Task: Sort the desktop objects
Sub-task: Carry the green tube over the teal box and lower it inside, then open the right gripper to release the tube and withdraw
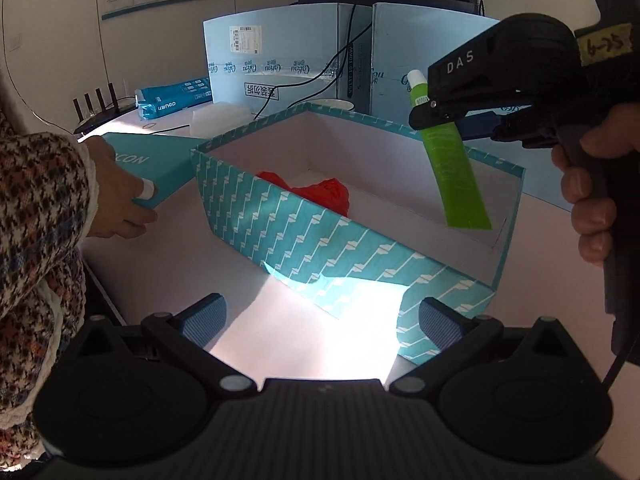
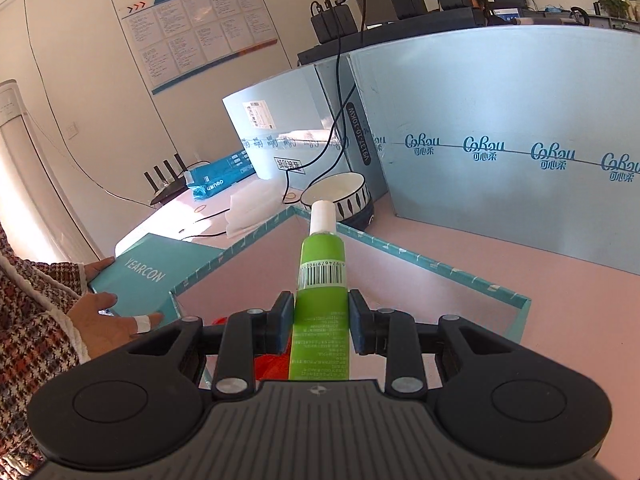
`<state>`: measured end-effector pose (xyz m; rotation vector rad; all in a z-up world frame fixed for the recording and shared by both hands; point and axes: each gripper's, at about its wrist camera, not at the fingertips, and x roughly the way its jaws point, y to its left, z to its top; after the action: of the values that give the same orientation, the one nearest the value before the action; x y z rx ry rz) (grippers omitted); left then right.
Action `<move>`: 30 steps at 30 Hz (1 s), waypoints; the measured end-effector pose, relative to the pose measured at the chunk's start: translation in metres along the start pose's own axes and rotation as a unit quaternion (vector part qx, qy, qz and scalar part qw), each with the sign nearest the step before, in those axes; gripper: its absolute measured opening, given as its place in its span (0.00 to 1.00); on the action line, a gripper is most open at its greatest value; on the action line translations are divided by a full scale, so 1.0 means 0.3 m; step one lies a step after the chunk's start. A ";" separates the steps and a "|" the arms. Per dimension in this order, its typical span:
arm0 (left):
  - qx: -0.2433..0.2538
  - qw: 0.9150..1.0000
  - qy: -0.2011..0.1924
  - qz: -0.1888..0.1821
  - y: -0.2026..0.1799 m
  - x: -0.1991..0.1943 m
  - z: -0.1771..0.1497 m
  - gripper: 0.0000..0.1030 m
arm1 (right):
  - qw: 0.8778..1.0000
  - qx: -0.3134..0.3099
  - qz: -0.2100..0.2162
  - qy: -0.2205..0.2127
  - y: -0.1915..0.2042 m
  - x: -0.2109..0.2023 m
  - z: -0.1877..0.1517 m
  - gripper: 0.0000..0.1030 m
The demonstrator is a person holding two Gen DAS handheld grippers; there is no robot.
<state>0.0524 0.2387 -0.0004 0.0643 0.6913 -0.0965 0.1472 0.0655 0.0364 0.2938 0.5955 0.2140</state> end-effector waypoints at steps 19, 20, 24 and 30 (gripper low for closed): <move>-0.047 0.998 0.021 0.028 0.066 0.078 0.012 1.00 | 0.955 -0.052 -0.084 0.281 -0.009 0.336 -0.062 0.25; -0.050 0.998 0.023 0.029 0.068 0.078 0.010 1.00 | 0.952 -0.053 -0.086 0.288 -0.010 0.344 -0.064 0.25; -0.051 0.998 0.026 0.035 0.074 0.076 0.006 1.00 | 0.945 -0.050 -0.086 0.310 -0.017 0.368 -0.069 0.26; -0.042 0.998 0.021 0.040 0.073 0.064 0.019 1.00 | 0.949 -0.044 -0.081 0.303 -0.025 0.353 -0.054 0.39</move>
<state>0.0731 0.2588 -0.0078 0.0136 0.7338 0.0101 0.2244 0.0915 -0.0337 0.0849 1.2108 0.1709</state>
